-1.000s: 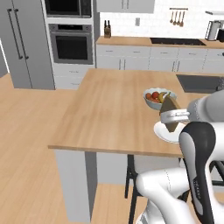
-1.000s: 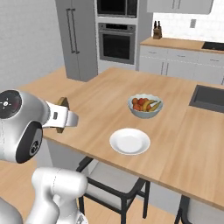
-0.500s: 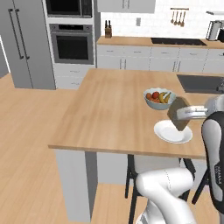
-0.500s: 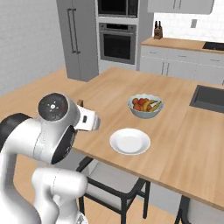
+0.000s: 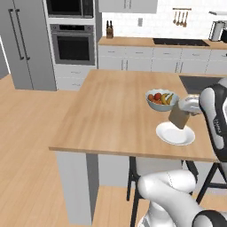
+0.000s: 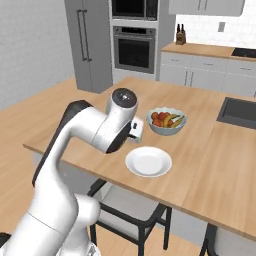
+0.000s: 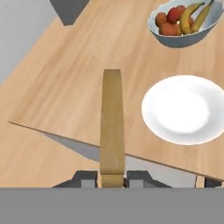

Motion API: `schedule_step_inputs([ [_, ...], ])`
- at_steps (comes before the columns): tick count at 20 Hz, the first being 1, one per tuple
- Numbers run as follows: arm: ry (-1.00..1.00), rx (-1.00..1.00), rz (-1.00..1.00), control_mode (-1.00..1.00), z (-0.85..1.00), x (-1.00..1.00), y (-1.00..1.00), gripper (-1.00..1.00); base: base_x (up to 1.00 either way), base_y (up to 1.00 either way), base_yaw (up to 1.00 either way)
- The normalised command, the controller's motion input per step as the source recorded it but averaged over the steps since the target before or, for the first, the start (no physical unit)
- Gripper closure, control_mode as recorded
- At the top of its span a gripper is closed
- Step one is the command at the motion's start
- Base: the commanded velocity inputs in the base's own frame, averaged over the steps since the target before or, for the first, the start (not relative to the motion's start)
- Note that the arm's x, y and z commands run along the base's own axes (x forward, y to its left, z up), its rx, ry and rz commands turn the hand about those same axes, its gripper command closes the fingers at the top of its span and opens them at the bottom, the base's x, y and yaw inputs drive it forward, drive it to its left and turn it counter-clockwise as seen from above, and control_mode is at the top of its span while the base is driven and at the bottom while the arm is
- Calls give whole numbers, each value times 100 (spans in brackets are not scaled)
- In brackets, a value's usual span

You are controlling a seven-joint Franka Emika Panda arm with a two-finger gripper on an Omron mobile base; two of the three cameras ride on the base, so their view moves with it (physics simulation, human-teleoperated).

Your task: Start the toaster. Once the lever pops up, take the bread to the plate on the dining counter.

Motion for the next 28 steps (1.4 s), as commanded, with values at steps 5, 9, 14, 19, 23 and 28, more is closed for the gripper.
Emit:
schedule_step_inputs([
  [5, 25, 7, 6, -100, -56, 53, -36, 100, 0, 0, 0],
  [9, 1, 5, 10, -100, -56, 26, -34, 100, 0, 0, 0],
  [14, -3, 0, 7, -100, -46, 22, -5, 100, 0, 0, 0],
  [19, 0, 0, 4, -100, -11, 44, -10, 100, 0, 0, 0],
  [23, 0, 0, 5, -100, -16, 14, -28, 100, 0, 0, 0],
  [28, 0, 0, 5, -100, -41, 8, -22, 100, 0, 0, 0],
])
